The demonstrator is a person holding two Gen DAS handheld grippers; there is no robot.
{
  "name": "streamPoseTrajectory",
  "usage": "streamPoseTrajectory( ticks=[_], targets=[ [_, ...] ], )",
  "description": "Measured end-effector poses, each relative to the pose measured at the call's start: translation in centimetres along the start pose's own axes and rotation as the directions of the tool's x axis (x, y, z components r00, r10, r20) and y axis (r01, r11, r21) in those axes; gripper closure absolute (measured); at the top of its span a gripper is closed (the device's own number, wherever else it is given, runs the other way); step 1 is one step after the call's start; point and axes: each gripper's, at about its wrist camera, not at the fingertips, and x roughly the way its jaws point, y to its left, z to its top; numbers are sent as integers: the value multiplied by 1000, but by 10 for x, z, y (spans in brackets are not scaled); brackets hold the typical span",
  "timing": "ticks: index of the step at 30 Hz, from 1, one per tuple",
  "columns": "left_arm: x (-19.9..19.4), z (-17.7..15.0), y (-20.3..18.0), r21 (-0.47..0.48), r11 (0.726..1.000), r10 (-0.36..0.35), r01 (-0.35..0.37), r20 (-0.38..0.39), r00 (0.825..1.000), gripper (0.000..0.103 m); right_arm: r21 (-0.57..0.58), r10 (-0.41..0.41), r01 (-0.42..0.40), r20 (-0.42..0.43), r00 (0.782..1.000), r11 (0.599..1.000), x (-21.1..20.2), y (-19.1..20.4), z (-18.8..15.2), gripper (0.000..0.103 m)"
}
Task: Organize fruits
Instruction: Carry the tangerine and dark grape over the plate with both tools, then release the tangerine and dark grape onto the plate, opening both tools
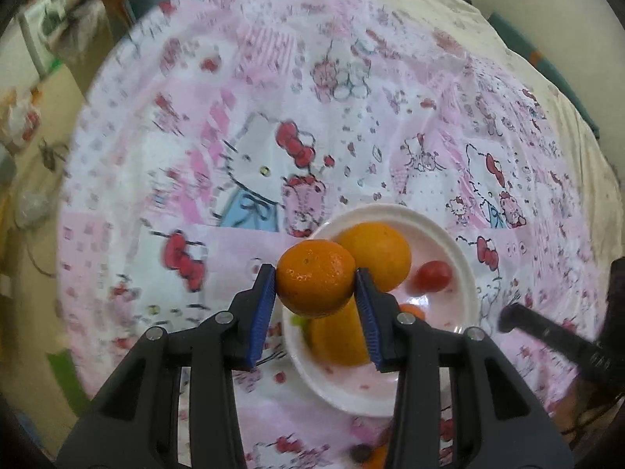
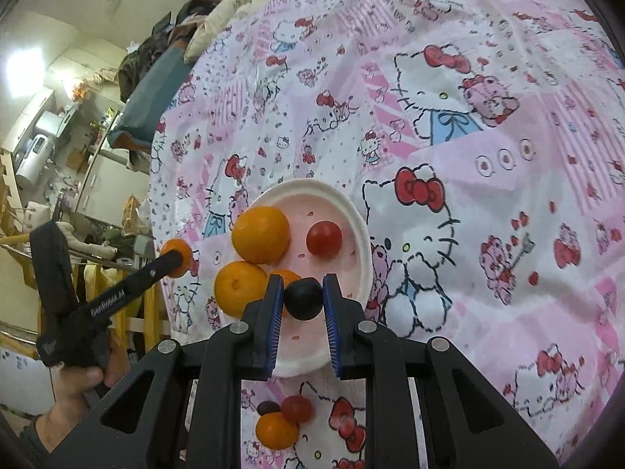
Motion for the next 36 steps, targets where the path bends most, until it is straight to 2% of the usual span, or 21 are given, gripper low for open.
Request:
streamPoseTrajectory(
  ticks=[7, 11, 16, 21, 23, 32, 33, 34, 36],
  targets=[
    [29, 0, 5, -47, 999, -28, 25, -57, 998, 66, -2, -13, 13, -49, 999, 1000, 27, -3, 6, 81],
    [38, -2, 4, -51, 999, -14, 10, -77, 997, 65, -4, -21, 21, -66, 998, 1000, 36, -3, 5, 81],
    [40, -3, -3, -4, 1000, 12, -12, -73, 997, 64, -1, -33, 33, -74, 997, 999, 40, -6, 3, 81],
    [40, -6, -14, 39, 999, 41, -38, -86, 995, 45, -2, -35, 35, -73, 997, 999, 39, -8, 2, 80],
    [39, -6, -18, 54, 998, 32, -27, -91, 995, 30, -1, -34, 34, -72, 997, 999, 40, -8, 2, 80],
    [31, -7, -24, 91, 995, 53, -48, -58, 997, 29, -9, -22, 22, -43, 999, 1000, 31, -6, 3, 78],
    [29, -7, -24, 91, 995, 56, -51, -50, 997, 29, -10, -26, 26, -35, 999, 1000, 29, -6, 4, 71],
    [27, -7, -24, 92, 994, 56, -52, -43, 998, 29, -8, -30, 30, -25, 999, 1000, 27, -6, 5, 54],
    [24, -8, -25, 104, 993, 60, -57, -30, 998, 29, 2, -20, 20, 2, 1000, 1000, 21, -6, 6, 36]
  ],
)
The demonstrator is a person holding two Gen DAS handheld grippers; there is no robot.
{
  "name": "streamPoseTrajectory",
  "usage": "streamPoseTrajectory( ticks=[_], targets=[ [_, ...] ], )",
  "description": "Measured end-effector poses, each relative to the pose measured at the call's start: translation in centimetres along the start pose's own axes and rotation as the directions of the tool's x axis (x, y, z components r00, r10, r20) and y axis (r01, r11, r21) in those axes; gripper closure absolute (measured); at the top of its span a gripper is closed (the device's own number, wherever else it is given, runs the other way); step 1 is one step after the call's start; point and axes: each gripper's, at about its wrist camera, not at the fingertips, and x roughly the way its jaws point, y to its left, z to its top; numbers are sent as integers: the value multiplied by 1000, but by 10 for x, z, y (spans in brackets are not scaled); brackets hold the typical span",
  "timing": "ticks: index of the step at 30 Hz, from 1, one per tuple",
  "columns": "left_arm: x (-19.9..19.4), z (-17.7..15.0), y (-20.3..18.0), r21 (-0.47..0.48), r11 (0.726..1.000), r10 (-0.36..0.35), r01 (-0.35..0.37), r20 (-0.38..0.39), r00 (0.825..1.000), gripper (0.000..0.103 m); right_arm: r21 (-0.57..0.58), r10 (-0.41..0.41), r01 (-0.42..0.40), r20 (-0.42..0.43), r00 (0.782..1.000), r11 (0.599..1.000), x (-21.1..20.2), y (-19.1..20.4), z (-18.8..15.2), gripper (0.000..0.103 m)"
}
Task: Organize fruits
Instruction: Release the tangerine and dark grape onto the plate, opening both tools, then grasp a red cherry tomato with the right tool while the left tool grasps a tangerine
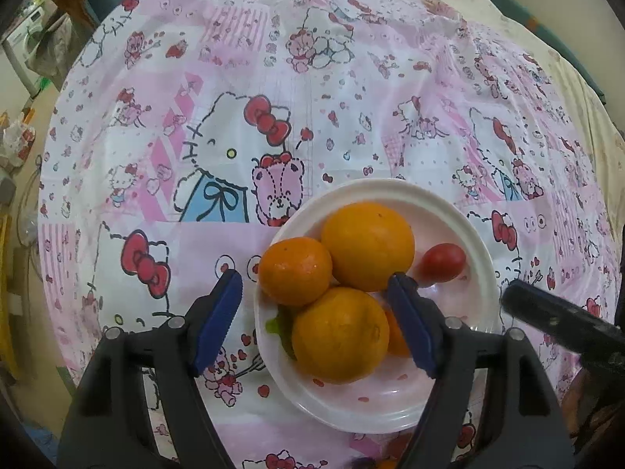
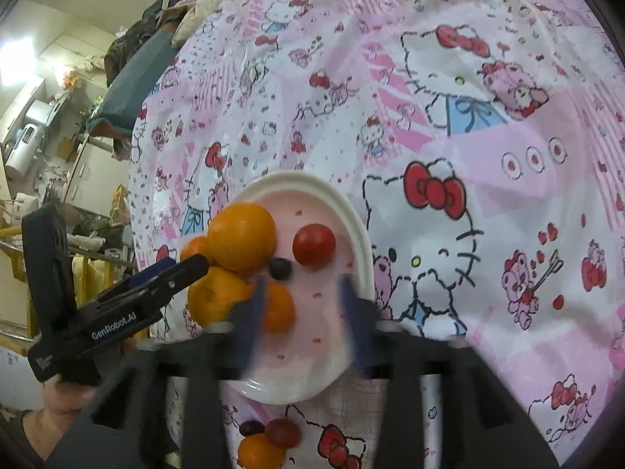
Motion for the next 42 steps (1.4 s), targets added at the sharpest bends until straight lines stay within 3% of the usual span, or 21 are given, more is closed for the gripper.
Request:
streamPoseTrajectory(
  ticks=[20, 31, 42],
  targets=[
    [-52, -23, 7, 38, 998, 46, -52, 143, 989, 29, -16, -22, 23, 71, 997, 1000, -27, 10, -3, 35],
    [-87, -56, 16, 58, 997, 38, -49, 182, 983, 29, -47, -6, 11, 113, 994, 999, -55, 25, -27, 19],
    [-113, -87, 20, 87, 994, 50, -70, 219, 974, 29, -113, -51, 65, 119, 992, 992, -66, 35, -51, 19]
  ],
)
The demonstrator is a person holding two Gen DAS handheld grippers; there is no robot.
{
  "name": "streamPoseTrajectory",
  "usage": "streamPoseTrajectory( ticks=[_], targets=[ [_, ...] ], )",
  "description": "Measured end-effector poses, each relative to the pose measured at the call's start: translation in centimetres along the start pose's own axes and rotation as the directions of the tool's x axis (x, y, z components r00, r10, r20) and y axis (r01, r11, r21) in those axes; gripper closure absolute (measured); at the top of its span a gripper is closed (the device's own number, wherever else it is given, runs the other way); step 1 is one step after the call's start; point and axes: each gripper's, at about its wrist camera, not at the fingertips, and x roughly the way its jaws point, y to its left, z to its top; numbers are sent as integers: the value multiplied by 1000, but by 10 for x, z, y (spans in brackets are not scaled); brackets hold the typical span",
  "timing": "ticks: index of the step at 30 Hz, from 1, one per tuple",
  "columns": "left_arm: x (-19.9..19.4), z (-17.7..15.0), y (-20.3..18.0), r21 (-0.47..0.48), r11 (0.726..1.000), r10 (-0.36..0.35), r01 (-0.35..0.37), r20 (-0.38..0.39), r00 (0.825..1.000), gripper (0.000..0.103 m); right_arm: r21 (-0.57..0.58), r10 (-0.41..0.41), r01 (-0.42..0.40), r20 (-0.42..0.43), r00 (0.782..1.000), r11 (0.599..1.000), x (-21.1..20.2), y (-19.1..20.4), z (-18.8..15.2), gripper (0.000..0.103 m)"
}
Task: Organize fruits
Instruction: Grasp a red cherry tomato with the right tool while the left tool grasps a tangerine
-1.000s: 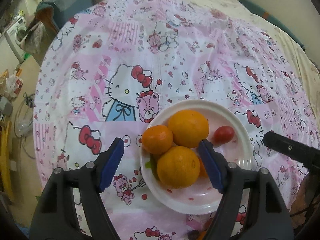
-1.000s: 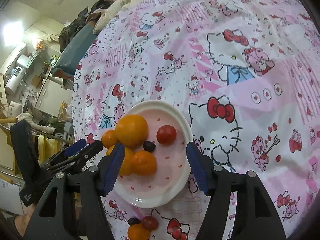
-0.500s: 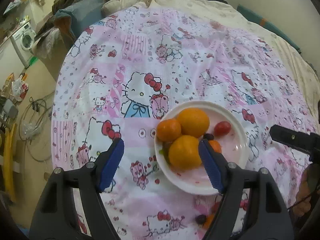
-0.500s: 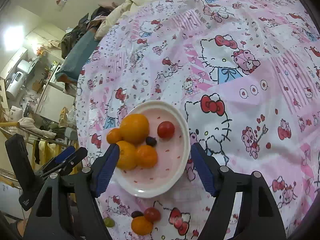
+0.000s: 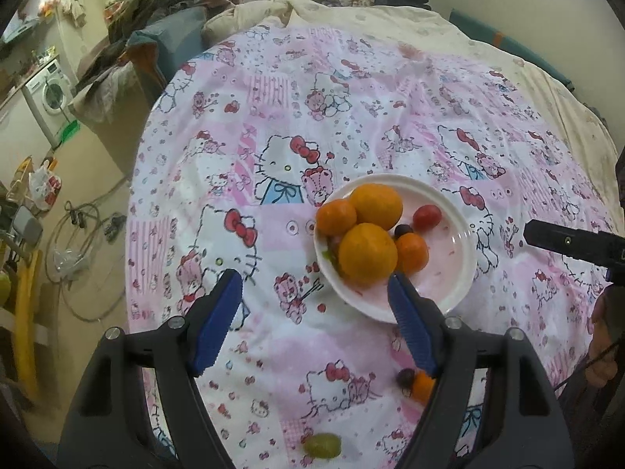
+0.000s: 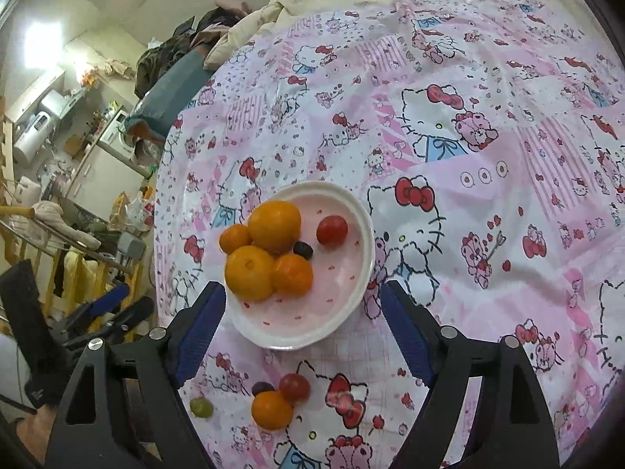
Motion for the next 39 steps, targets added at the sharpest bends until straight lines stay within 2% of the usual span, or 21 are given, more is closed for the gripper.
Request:
streamPoseTrajectory(
  ticks=[6, 10, 13, 18, 23, 27, 29, 31, 37, 39],
  targets=[
    [-7, -15, 13, -67, 997, 23, -24, -16, 1000, 29, -19, -4, 4, -17, 1000, 1000, -4, 6, -17, 19],
    [-7, -25, 22, -131, 991, 4, -9, -40, 999, 15, -6, 10, -10, -37, 999, 1000, -3, 8, -28, 19],
    [-6, -32, 22, -128, 992, 14, -21, -53, 998, 15, -6, 14, -14, -36, 999, 1000, -4, 10, -34, 19],
    [-2, -44, 27, -165, 986, -15, 1, -84, 996, 15, 25, 43, -41, -58, 997, 999, -1, 9, -40, 19],
    [3, -50, 31, -173, 984, 31, -52, -120, 992, 15, 57, 72, -65, -122, 990, 996, 16, 9, -47, 19],
    [5, -51, 37, -206, 978, 10, -37, -128, 992, 15, 85, 96, -78, -234, 967, 993, 44, 13, -59, 19],
    [5, -52, 38, -220, 975, -3, -26, -133, 991, 15, 80, 73, -52, -284, 956, 995, 57, 15, -66, 20],
    [5, -52, 38, -225, 974, -9, -22, -135, 991, 15, 88, 63, -36, -313, 948, 995, 67, 15, -72, 23],
    [7, -51, 34, -228, 974, -27, -6, -140, 990, 15, 146, 66, -13, -368, 928, 989, 95, 5, -78, 54],
    [6, -50, 32, -224, 974, -28, -3, -138, 990, 15, 146, 53, 3, -380, 923, 989, 101, 3, -79, 61]
  ],
)
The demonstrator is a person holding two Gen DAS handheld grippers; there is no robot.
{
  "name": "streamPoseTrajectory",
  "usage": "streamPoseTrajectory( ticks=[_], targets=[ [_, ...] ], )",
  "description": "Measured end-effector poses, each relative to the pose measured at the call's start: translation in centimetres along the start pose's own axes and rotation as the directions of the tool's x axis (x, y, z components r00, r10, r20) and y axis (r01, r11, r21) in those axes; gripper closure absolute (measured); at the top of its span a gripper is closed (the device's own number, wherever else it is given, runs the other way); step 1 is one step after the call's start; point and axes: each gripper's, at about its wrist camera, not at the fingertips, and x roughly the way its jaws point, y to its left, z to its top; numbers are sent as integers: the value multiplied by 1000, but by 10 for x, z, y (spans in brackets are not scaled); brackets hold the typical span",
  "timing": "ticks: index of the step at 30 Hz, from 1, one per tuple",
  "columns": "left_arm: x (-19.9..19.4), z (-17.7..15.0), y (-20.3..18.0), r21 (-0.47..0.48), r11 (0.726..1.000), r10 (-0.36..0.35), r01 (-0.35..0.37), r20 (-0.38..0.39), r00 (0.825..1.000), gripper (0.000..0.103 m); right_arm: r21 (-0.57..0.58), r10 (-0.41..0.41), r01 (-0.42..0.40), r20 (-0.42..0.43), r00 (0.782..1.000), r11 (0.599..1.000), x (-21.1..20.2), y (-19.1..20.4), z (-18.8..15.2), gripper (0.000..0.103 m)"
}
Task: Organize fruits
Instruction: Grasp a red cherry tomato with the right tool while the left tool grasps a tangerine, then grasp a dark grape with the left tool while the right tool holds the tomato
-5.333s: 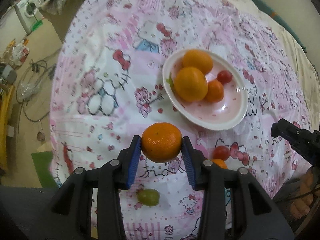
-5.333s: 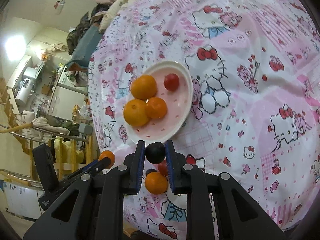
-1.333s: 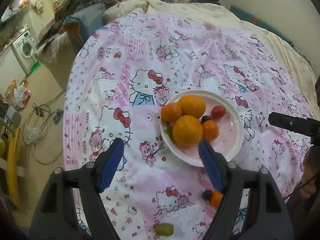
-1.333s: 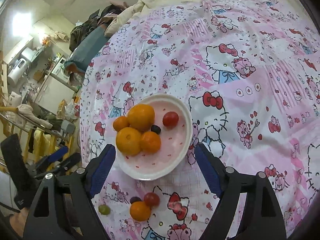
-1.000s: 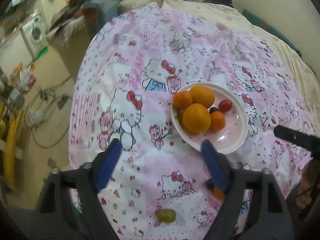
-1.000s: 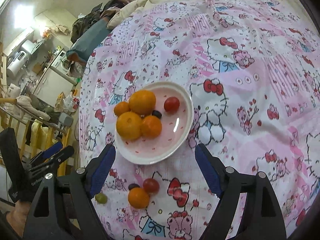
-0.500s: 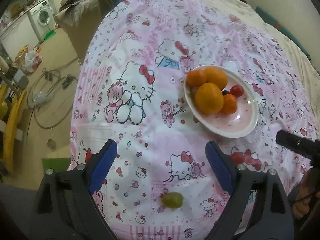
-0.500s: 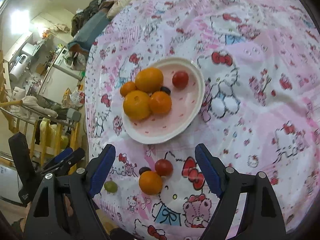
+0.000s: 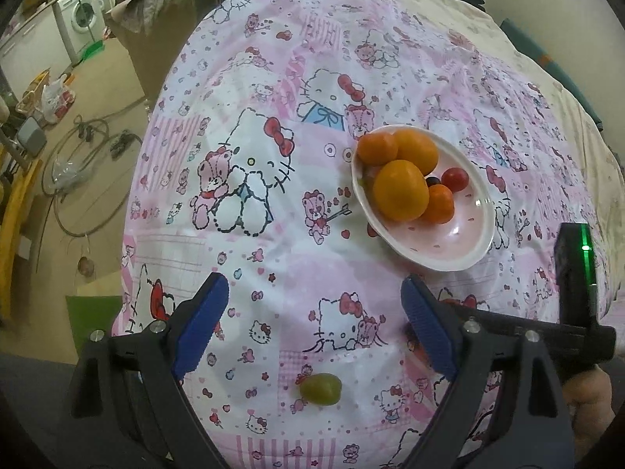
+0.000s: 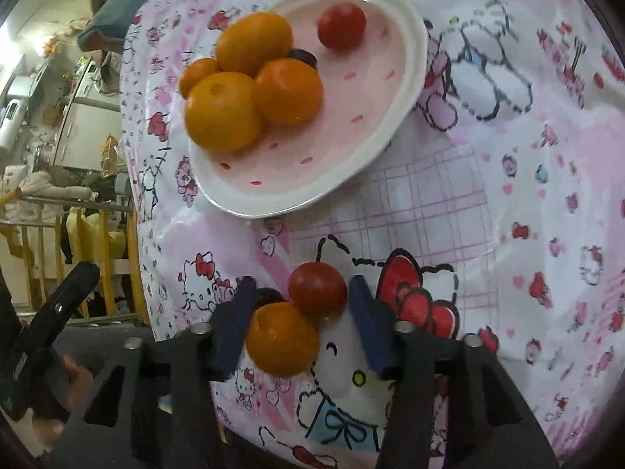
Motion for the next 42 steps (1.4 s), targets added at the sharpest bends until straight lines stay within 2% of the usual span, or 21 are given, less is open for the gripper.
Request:
streamPoseTrajectory(
  ticks=[3, 4, 9, 14, 16, 22, 26, 27, 29, 33, 35, 37, 39, 41, 42],
  targets=[
    [2, 1, -2, 6, 1000, -4, 4, -3, 1000, 15, -11, -6, 6, -3, 1000, 1000, -1, 0, 0, 62],
    [3, 1, -2, 8, 1000, -4, 4, -7, 1000, 15, -19, -14, 14, 0, 1000, 1000, -2, 1, 0, 70],
    [12, -2, -5, 4, 1000, -13, 14, -50, 999, 15, -29, -15, 15, 17, 1000, 999, -11, -2, -3, 70],
    [27, -8, -15, -43, 995, -99, 95, -126, 987, 17, -8, 18, -18, 94, 995, 1000, -34, -6, -2, 70],
    [31, -12, -28, -33, 992, -123, 120, -149, 981, 17, 4, 26, -27, 132, 991, 1000, -46, -9, -1, 70],
    [40, -27, -83, 124, 979, -135, 162, -198, 971, 18, 74, 35, -53, 228, 973, 996, -82, -35, -1, 70],
    [47, -32, -111, 235, 962, -93, 141, -204, 975, 20, 119, 40, -76, 278, 960, 990, -102, -55, -3, 70],
    [49, -33, -114, 259, 957, -77, 129, -203, 976, 22, 125, 40, -79, 287, 957, 989, -106, -59, -4, 70],
    [58, -37, -118, 294, 950, -43, 108, -220, 975, 32, 133, 39, -81, 298, 954, 988, -113, -66, -6, 70],
    [78, -49, -114, 312, 946, 5, 87, -282, 959, 39, 146, 44, -92, 299, 953, 985, -117, -75, -11, 70],
    [86, -51, -113, 320, 944, 21, 77, -293, 956, 55, 146, 50, -98, 302, 952, 984, -119, -74, -11, 70],
    [91, -51, -114, 329, 941, 24, 78, -296, 955, 65, 137, 60, -106, 307, 950, 985, -121, -73, -11, 70],
    [93, -49, -114, 339, 938, 24, 79, -289, 957, 70, 123, 68, -111, 311, 948, 986, -122, -68, -11, 70],
    [95, -48, -113, 341, 937, 24, 80, -291, 956, 85, 113, 69, -109, 313, 947, 988, -123, -66, -10, 70],
    [95, -47, -113, 333, 939, 12, 90, -295, 956, 86, 111, 70, -109, 311, 948, 988, -122, -66, -10, 70]
  ],
)
